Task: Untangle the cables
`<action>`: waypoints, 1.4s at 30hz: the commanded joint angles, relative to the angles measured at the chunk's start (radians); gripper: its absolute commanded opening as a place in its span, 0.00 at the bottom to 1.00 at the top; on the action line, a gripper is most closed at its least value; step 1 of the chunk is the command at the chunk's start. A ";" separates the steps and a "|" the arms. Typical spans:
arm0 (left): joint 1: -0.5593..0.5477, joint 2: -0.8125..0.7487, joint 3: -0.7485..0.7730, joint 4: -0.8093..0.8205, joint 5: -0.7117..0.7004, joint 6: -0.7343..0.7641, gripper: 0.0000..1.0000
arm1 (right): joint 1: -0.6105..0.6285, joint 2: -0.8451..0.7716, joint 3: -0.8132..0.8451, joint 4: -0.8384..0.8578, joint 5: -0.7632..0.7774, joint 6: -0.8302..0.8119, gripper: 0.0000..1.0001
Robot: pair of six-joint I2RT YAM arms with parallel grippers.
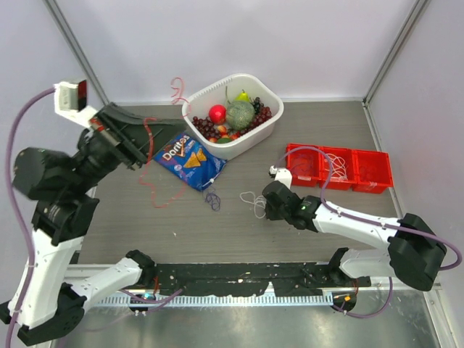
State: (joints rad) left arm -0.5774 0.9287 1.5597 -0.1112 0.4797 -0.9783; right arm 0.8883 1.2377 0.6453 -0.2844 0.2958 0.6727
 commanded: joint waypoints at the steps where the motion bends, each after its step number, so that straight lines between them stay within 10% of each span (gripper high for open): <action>1: 0.002 -0.022 0.059 0.100 -0.024 0.098 0.00 | -0.002 -0.050 0.037 -0.127 0.179 0.022 0.01; 7: 0.004 -0.033 0.054 -0.007 -0.122 0.107 0.00 | 0.000 -0.041 0.108 -0.171 0.076 -0.064 0.08; 14: 0.002 -0.080 -0.102 -0.399 -0.429 -0.060 0.00 | 0.000 -0.069 0.270 -0.278 -0.035 -0.180 0.76; 23: 0.004 0.022 -0.191 -0.541 -0.234 -0.244 0.00 | 0.001 -0.109 0.497 -0.349 -0.200 -0.265 0.79; 31: 0.002 0.033 -0.259 -0.558 -0.237 -0.315 0.00 | 0.004 -0.173 0.571 -0.102 -0.639 -0.210 0.77; 42: 0.002 0.070 -0.322 -0.530 -0.177 -0.451 0.00 | 0.124 -0.003 0.666 0.109 -0.644 -0.068 0.66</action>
State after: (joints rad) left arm -0.5762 0.9981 1.2484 -0.6785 0.2646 -1.3766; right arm 0.9413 1.1851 1.2434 -0.2691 -0.3264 0.5728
